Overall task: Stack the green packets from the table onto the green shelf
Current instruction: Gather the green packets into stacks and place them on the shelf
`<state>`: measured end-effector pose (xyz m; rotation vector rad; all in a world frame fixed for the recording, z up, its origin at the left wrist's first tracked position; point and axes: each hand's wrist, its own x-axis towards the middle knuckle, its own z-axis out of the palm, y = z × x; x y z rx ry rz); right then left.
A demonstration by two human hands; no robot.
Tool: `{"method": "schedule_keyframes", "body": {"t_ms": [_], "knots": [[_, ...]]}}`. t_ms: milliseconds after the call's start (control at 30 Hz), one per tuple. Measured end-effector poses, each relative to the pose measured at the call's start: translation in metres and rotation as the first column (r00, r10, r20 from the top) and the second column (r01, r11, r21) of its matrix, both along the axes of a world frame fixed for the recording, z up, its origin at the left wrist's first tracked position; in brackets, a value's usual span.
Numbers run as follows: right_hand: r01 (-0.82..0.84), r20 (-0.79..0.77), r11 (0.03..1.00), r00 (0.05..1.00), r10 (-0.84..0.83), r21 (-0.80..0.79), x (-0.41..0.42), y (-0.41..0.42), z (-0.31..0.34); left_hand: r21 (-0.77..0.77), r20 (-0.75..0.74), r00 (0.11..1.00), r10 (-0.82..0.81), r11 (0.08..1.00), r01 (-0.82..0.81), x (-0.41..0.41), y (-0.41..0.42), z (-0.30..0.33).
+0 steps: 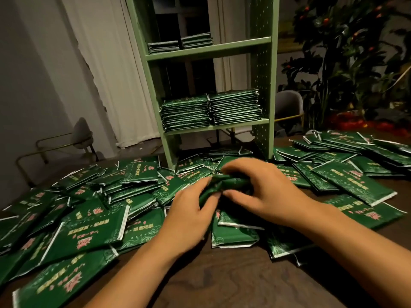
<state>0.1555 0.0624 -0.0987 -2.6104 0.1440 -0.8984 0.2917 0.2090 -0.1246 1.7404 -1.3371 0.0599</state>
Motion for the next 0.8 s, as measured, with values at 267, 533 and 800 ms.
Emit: {"method": "schedule_keyframes", "body": {"t_ms": [267,533,800], "knots": [[0.124,0.019,0.896,0.989,-0.146,0.427,-0.014,-0.005,0.003,-0.181,-0.455,0.89,-0.024,0.981,-0.066,0.007,0.0,0.011],[-0.074,0.125,0.821,0.992,0.003,0.566,-0.007,0.009,0.005,-0.246,-0.627,0.774,-0.094,0.966,-0.081,-0.006,0.002,0.017],[-0.068,0.112,0.787,0.994,-0.001,0.613,-0.013,0.013,0.004,-0.256,-0.815,0.55,-0.184,0.965,-0.057,-0.013,0.006,0.023]]}}
